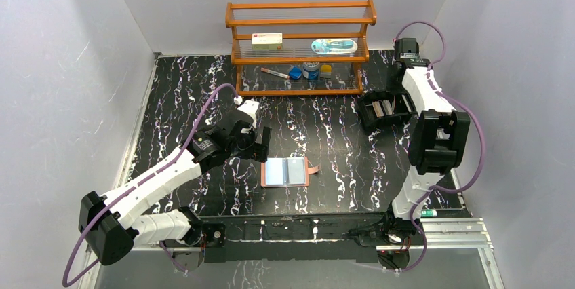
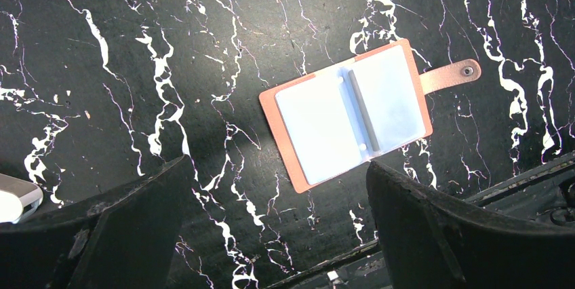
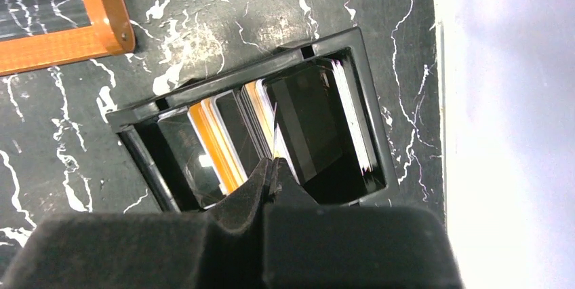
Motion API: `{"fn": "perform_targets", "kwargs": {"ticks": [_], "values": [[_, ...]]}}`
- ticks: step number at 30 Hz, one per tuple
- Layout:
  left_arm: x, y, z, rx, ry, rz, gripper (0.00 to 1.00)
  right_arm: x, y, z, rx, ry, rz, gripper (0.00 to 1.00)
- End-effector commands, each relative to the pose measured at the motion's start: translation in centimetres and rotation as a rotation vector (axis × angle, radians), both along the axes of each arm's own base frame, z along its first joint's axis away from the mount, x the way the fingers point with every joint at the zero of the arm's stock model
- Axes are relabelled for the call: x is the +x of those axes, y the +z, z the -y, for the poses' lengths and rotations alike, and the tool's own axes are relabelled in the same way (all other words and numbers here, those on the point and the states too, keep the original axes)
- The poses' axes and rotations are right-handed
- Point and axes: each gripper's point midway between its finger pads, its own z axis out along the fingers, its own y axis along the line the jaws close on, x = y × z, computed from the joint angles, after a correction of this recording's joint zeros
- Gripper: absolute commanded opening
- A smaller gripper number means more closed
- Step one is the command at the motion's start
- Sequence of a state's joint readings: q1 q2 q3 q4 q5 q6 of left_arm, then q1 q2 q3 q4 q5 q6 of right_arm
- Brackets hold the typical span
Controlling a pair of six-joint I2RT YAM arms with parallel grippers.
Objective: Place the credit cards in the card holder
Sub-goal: Pick up the credit card from the storage box.
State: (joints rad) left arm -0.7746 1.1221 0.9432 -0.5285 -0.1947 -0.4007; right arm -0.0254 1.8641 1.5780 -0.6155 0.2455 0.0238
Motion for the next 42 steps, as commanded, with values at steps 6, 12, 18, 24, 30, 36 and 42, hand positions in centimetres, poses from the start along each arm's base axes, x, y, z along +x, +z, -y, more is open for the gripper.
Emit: {"fn": "perform_targets", "kwargs": {"ticks": [6, 12, 18, 24, 30, 36, 42], "values": [[-0.2, 0.4, -0.2, -0.003, 0.000, 0.005, 0.98, -0.6, 8.7, -3.2, 0.001, -0.008, 0.183, 0.00], [0.1, -0.2, -0.4, 0.020, 0.028, -0.009, 0.98, -2.5, 10.7, -8.8, 0.083, 0.074, 0.234, 0.00], [0.0, -1.8, 0.2, 0.025, 0.073, -0.094, 0.98, -6.3, 10.9, -17.1, 0.225, 0.240, 0.260, 0.00], [-0.4, -4.5, 0.6, 0.050, 0.106, -0.231, 0.98, -10.7, 10.3, -24.1, 0.542, 0.392, 0.289, 0.00], [-1.3, -6.1, 2.2, -0.125, 0.115, -0.412, 0.72, -15.0, 8.9, -28.8, 0.817, 0.472, 0.256, 0.00], [-2.3, -8.2, 2.5, -0.181, 0.142, -0.511, 0.62, -18.3, 6.6, -30.7, 0.992, 0.470, 0.198, 0.00], [-2.9, -9.3, 2.7, -0.259, 0.153, -0.607, 0.44, -20.6, 4.4, -32.2, 1.075, 0.450, 0.133, 0.00]]}}
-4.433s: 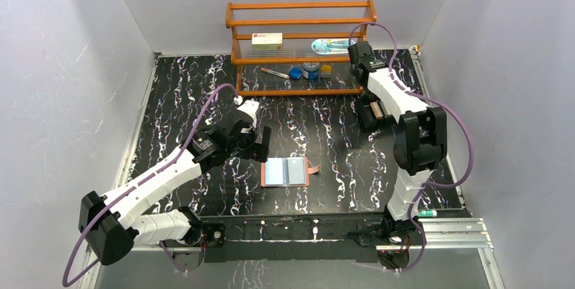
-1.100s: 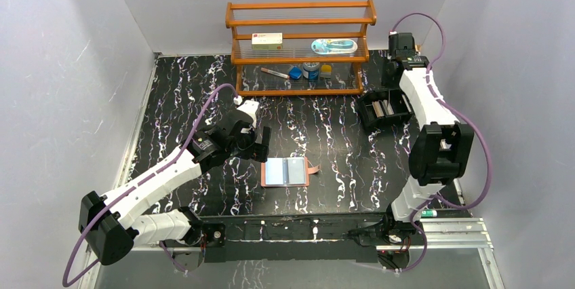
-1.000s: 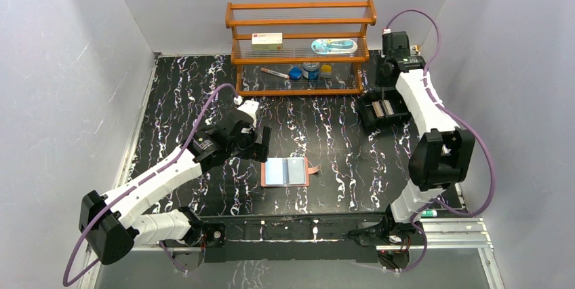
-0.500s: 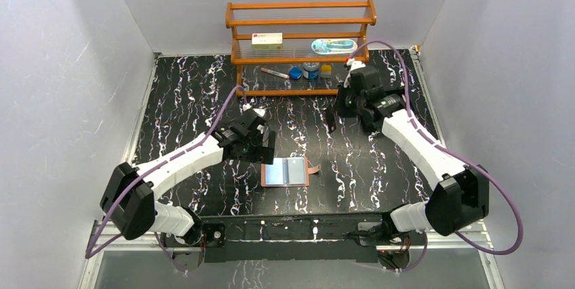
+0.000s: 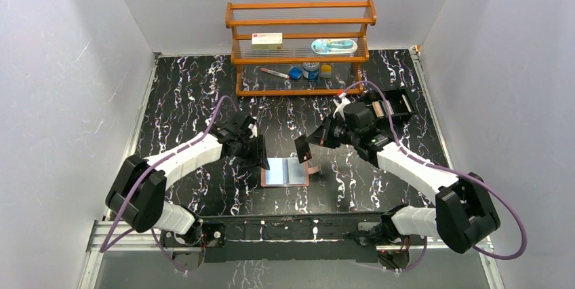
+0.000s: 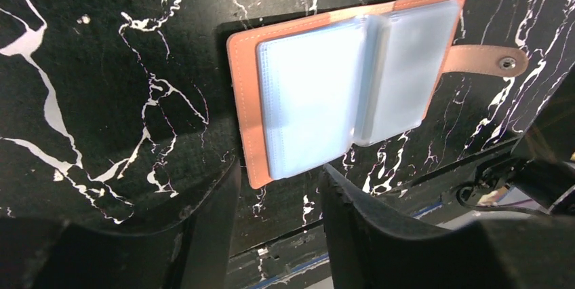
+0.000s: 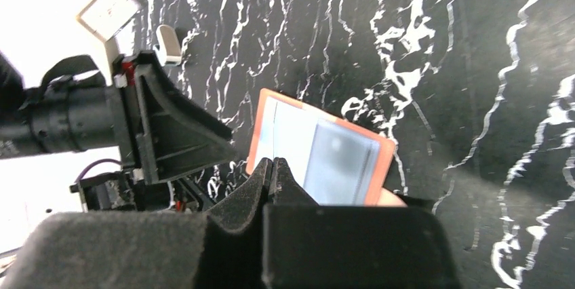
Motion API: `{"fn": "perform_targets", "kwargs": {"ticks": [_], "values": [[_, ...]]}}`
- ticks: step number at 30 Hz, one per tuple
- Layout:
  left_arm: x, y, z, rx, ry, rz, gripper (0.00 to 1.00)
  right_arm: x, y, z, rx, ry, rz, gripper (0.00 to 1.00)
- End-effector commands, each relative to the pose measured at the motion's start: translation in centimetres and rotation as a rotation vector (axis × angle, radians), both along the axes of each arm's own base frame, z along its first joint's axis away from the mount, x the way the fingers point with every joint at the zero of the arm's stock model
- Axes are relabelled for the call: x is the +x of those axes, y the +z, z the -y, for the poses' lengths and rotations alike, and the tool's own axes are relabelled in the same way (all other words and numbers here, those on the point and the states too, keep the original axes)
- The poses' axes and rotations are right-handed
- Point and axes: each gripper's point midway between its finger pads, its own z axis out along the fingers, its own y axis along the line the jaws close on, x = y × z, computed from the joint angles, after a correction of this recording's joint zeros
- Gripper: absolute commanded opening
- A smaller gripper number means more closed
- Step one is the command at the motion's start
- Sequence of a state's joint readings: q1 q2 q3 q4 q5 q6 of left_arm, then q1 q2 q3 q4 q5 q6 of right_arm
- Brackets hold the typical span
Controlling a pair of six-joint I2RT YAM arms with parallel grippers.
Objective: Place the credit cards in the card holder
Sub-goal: Pick up the credit card from the storage box, then insert the credit card into the card holder.
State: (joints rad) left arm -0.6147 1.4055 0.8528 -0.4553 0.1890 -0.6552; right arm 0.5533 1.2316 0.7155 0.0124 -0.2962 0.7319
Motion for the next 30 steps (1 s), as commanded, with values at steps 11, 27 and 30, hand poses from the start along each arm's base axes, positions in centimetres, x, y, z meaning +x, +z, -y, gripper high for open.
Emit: {"fn": "perform_targets", "kwargs": {"ticks": [11, 27, 30], "values": [[-1.4, -2.6, -1.1, -0.049, 0.053, -0.151, 0.54, -2.2, -1.2, -2.6, 0.179, -0.012, -0.011, 0.00], [-1.7, -3.2, 0.4, -0.156, 0.010, -0.149, 0.29, -2.5, -4.6, -4.8, 0.180, 0.062, -0.013, 0.00], [-1.9, -3.2, 0.4, -0.158, 0.010, -0.153, 0.22, -2.4, -5.2, -5.1, 0.171, 0.060, -0.030, 0.00]]}}
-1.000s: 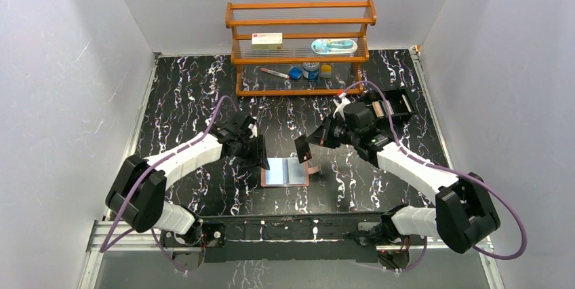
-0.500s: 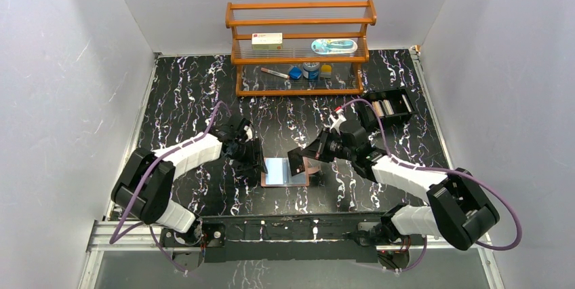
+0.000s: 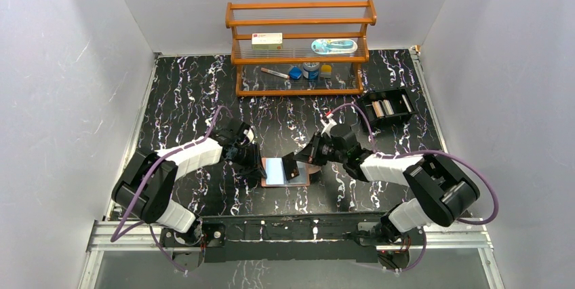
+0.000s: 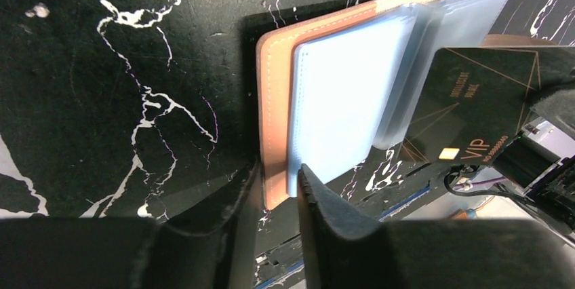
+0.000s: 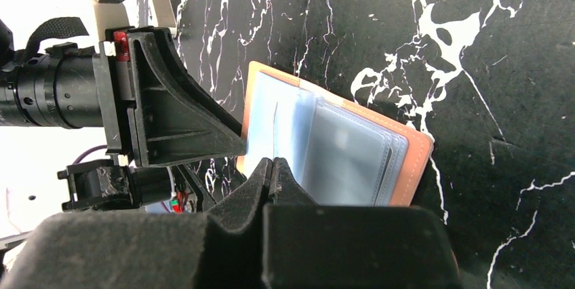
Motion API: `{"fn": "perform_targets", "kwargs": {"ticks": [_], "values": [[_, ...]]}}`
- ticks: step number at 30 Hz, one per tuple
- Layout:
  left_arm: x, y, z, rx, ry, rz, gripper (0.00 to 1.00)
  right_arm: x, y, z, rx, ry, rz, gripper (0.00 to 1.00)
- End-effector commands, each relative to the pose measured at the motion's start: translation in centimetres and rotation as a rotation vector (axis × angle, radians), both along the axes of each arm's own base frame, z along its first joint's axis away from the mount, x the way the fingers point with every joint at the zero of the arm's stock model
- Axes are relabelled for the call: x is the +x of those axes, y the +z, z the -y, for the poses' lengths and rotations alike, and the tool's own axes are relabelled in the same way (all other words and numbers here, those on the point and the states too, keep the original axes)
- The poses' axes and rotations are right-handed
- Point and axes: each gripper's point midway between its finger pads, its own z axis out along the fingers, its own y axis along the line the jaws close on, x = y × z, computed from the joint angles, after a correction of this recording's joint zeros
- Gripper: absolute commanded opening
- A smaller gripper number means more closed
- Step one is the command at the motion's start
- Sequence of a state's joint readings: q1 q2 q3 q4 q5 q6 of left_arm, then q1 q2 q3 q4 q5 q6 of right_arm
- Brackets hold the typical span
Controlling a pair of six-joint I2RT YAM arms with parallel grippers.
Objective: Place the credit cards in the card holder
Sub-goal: Insert the credit card into the card holder.
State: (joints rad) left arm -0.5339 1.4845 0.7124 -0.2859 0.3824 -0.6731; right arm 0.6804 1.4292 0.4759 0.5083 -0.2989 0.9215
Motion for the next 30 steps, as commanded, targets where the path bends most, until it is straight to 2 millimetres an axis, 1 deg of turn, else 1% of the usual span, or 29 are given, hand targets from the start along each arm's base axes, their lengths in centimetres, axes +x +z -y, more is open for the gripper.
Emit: {"fn": "perform_targets", "kwargs": {"ticks": [1, 5, 10, 12, 16, 24, 30], "values": [[-0.4, 0.6, 0.3, -0.035, -0.010, -0.006, 0.19, 0.7, 1.2, -1.2, 0.046, 0.014, 0.057, 0.00], [-1.0, -0.1, -0.1, -0.027, -0.005, -0.023, 0.10, 0.5, 0.0, -0.9, 0.035, 0.009, 0.040, 0.00], [-1.0, -0.2, 0.1, -0.036, 0.009, -0.027, 0.01, 0.6, 0.3, 0.4, 0.010, -0.047, 0.075, 0.00], [-1.1, -0.4, 0.0, -0.033, 0.013, -0.032, 0.01, 0.6, -0.3, 0.6, 0.000, -0.059, 0.067, 0.00], [-1.5, -0.8, -0.1, -0.032, 0.015, -0.046, 0.00, 0.5, -0.9, 0.4, 0.017, -0.072, 0.030, 0.00], [-1.6, -0.8, 0.1, -0.045, 0.013, -0.055, 0.00, 0.6, -1.5, 0.4, 0.041, -0.103, 0.015, 0.00], [-1.9, -1.1, 0.0, -0.046, 0.018, -0.062, 0.00, 0.5, -1.2, -0.4, 0.094, -0.076, 0.016, 0.00]]}}
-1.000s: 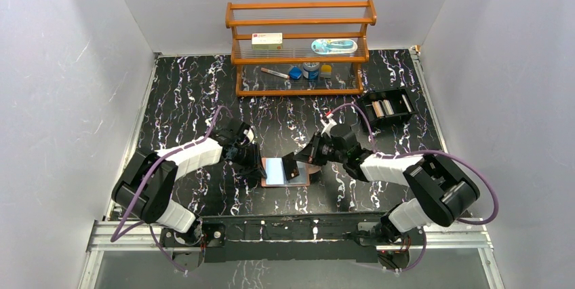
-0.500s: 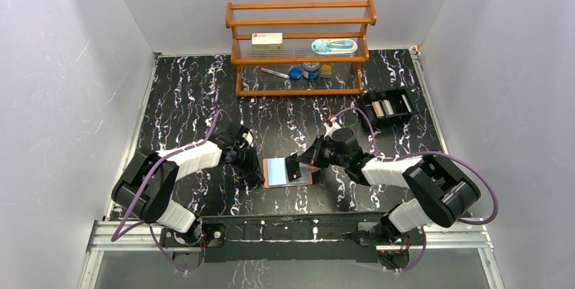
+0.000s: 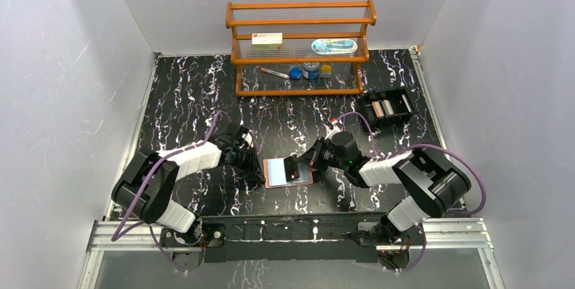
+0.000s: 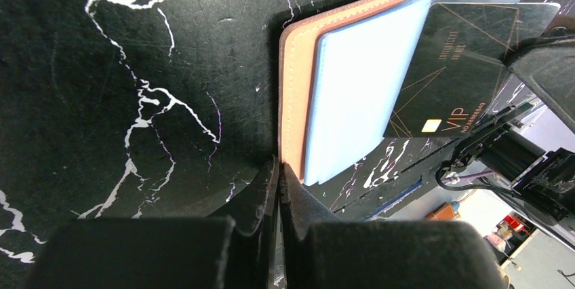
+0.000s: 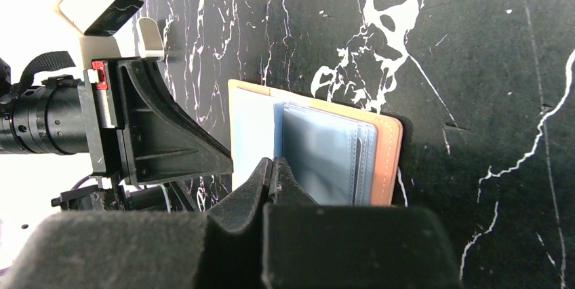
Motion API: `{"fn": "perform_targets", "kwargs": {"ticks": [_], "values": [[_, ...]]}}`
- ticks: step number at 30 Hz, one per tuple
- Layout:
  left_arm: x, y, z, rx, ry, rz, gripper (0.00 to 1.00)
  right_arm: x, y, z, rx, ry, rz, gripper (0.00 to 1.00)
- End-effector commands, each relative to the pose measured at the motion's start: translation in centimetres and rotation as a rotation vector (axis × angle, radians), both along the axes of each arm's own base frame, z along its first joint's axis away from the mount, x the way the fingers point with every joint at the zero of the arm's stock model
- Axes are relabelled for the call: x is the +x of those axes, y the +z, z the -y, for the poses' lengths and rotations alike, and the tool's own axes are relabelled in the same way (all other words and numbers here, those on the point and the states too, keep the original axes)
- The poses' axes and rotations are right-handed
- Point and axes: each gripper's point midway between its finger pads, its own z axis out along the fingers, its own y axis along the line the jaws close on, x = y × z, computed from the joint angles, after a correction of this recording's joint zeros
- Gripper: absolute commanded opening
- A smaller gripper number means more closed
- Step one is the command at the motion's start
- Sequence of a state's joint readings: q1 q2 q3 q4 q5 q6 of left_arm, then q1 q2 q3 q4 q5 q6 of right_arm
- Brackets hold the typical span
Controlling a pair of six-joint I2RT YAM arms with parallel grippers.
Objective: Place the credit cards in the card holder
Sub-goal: Insert the credit card into the card holder.
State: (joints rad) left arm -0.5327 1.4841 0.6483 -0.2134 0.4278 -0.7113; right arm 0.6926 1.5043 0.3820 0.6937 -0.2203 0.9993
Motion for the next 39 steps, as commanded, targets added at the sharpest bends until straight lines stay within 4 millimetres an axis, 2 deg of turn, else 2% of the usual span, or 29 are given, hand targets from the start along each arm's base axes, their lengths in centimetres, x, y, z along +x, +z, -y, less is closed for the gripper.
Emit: {"fn": "perform_targets", "kwargs": {"ticks": [1, 14, 22, 27, 37, 39], "values": [[-0.8, -0.4, -0.4, 0.003, 0.004, -0.028, 0.00, 0.3, 1.3, -1.1, 0.078, 0.018, 0.045, 0.00], [-1.0, -0.9, -0.7, 0.014, 0.015, -0.024, 0.00, -0.6, 0.6, -1.6, 0.113, 0.056, 0.010, 0.00], [-0.7, -1.3, -1.0, 0.045, 0.020, -0.023, 0.00, -0.3, 0.1, -0.2, -0.002, 0.025, 0.019, 0.00], [-0.6, -1.0, -0.7, 0.028, 0.015, -0.021, 0.00, -0.4, 0.0, -1.2, 0.011, 0.040, 0.018, 0.00], [-0.9, -0.6, -0.9, 0.026, 0.051, -0.029, 0.00, -0.8, -0.8, -3.9, -0.049, 0.040, -0.014, 0.16], [-0.9, -0.6, -0.9, 0.028, 0.053, -0.030, 0.00, -0.8, -1.1, -3.9, -0.087, 0.045, -0.022, 0.19]]}}
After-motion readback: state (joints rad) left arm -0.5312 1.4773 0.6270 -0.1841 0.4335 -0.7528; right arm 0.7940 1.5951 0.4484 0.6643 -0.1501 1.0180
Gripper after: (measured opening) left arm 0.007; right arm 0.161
